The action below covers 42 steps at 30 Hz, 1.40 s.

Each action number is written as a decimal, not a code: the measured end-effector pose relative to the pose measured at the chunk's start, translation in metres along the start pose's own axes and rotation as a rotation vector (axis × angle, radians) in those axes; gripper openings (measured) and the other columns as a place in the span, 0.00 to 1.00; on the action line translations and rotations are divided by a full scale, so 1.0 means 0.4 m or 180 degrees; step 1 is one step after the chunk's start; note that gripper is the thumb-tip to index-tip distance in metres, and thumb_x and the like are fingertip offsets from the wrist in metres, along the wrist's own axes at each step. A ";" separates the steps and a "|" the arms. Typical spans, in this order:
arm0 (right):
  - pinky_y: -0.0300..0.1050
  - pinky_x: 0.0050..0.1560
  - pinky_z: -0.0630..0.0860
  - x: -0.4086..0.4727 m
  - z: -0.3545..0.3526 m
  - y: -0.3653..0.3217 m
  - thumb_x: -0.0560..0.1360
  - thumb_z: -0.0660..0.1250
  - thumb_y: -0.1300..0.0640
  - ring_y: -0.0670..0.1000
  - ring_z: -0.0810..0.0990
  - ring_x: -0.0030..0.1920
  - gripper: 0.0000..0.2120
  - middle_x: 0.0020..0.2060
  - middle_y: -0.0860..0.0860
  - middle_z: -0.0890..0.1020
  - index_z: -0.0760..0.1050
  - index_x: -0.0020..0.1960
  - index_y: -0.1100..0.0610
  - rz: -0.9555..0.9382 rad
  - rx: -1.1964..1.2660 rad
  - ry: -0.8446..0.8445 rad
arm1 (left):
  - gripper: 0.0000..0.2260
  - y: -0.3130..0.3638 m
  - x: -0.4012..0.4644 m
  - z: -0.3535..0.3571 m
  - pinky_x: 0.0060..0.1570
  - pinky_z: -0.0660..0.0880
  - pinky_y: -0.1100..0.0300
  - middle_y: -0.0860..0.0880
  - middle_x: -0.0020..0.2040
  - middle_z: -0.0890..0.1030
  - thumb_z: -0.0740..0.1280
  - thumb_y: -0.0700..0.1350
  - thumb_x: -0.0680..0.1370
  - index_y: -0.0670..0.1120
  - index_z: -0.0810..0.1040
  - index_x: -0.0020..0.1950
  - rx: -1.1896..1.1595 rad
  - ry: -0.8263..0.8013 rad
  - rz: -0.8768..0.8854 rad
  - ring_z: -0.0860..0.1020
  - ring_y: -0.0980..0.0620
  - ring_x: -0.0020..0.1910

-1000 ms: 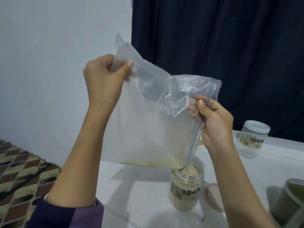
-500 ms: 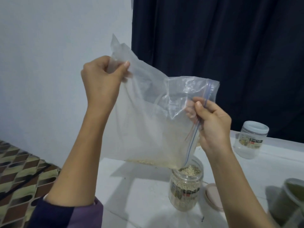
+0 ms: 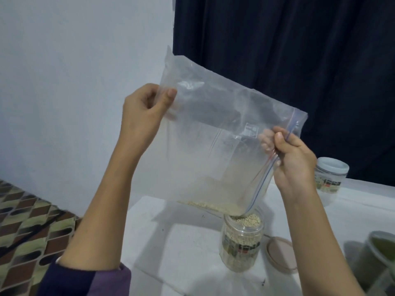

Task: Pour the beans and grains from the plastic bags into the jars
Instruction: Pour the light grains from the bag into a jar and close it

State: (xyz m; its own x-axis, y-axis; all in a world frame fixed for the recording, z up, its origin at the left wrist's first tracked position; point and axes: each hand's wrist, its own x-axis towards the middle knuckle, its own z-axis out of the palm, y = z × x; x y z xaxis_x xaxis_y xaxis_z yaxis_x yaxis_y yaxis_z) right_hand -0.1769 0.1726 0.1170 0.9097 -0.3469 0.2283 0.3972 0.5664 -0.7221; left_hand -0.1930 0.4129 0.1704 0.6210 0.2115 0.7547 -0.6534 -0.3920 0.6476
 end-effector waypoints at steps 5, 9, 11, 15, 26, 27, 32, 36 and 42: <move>0.36 0.38 0.78 0.005 -0.010 -0.004 0.78 0.62 0.69 0.50 0.84 0.37 0.07 0.34 0.53 0.84 0.78 0.46 0.63 0.0059 0.0100 0.0071 | 0.16 -0.082 -0.047 -0.013 0.48 0.75 0.44 0.40 0.44 0.83 0.71 0.55 0.72 0.42 0.78 0.47 0.0026 -0.0382 -0.0557 0.81 0.40 0.43; 0.36 0.38 0.79 -0.001 -0.007 0.003 0.78 0.62 0.69 0.49 0.83 0.36 0.06 0.33 0.53 0.84 0.78 0.47 0.63 0.0073 0.0083 0.0099 | 0.12 -0.119 -0.069 -0.001 0.33 0.72 0.61 0.53 0.26 0.79 0.64 0.41 0.79 0.44 0.76 0.36 -0.0081 0.0043 -0.0692 0.75 0.57 0.24; 0.36 0.39 0.79 -0.008 0.002 0.000 0.78 0.63 0.69 0.48 0.83 0.35 0.06 0.33 0.52 0.84 0.78 0.47 0.62 0.0067 0.0047 0.0056 | 0.14 -0.114 -0.059 0.002 0.28 0.68 0.68 0.55 0.24 0.78 0.63 0.41 0.80 0.44 0.74 0.34 -0.0083 0.0252 -0.0607 0.71 0.59 0.22; 0.34 0.37 0.77 -0.017 0.013 -0.012 0.78 0.63 0.68 0.46 0.83 0.34 0.06 0.33 0.51 0.84 0.78 0.47 0.62 -0.0042 -0.0010 0.0135 | 0.15 -0.101 -0.045 0.012 0.28 0.67 0.67 0.54 0.24 0.75 0.62 0.42 0.81 0.44 0.73 0.33 -0.0082 0.0331 -0.0343 0.68 0.59 0.23; 0.34 0.38 0.78 -0.017 -0.001 -0.020 0.78 0.63 0.68 0.45 0.82 0.33 0.06 0.36 0.52 0.83 0.78 0.47 0.62 -0.0125 -0.0092 0.0286 | 0.15 -0.099 -0.044 0.046 0.33 0.66 0.63 0.51 0.29 0.75 0.62 0.43 0.80 0.45 0.72 0.33 -0.0059 0.0354 -0.0260 0.68 0.56 0.27; 0.34 0.38 0.78 -0.016 -0.001 -0.021 0.78 0.63 0.68 0.45 0.82 0.33 0.06 0.36 0.52 0.83 0.78 0.47 0.62 -0.0121 -0.0109 0.0281 | 0.15 -0.097 -0.044 0.047 0.32 0.66 0.64 0.51 0.29 0.75 0.62 0.43 0.80 0.45 0.72 0.33 -0.0081 0.0366 -0.0261 0.68 0.57 0.27; 0.33 0.36 0.77 -0.006 0.000 -0.023 0.78 0.63 0.67 0.46 0.82 0.34 0.06 0.37 0.53 0.83 0.79 0.46 0.61 -0.0142 -0.0146 0.0320 | 0.13 -0.089 -0.039 0.054 0.30 0.66 0.67 0.51 0.29 0.76 0.63 0.42 0.80 0.45 0.73 0.34 -0.0119 0.0351 -0.0265 0.68 0.58 0.26; 0.34 0.36 0.77 -0.007 0.001 -0.020 0.78 0.63 0.68 0.45 0.82 0.33 0.06 0.36 0.52 0.83 0.79 0.46 0.62 -0.0095 -0.0159 0.0333 | 0.12 -0.090 -0.040 0.057 0.29 0.67 0.67 0.53 0.27 0.76 0.63 0.43 0.80 0.44 0.73 0.36 -0.0168 0.0307 -0.0326 0.67 0.57 0.25; 0.33 0.36 0.77 -0.007 0.005 -0.022 0.78 0.63 0.68 0.44 0.82 0.33 0.07 0.31 0.47 0.84 0.79 0.45 0.60 -0.0077 -0.0146 0.0314 | 0.13 -0.080 -0.037 0.057 0.30 0.67 0.67 0.51 0.29 0.76 0.64 0.43 0.79 0.47 0.73 0.34 -0.0145 0.0387 -0.0318 0.68 0.57 0.26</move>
State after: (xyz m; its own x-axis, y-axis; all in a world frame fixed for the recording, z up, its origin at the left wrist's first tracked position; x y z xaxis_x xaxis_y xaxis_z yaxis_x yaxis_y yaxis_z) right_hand -0.1826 0.1700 0.1242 0.8826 -0.4334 0.1822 0.4109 0.5230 -0.7467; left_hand -0.1714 0.4019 0.1363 0.6287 0.3553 0.6917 -0.6118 -0.3231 0.7220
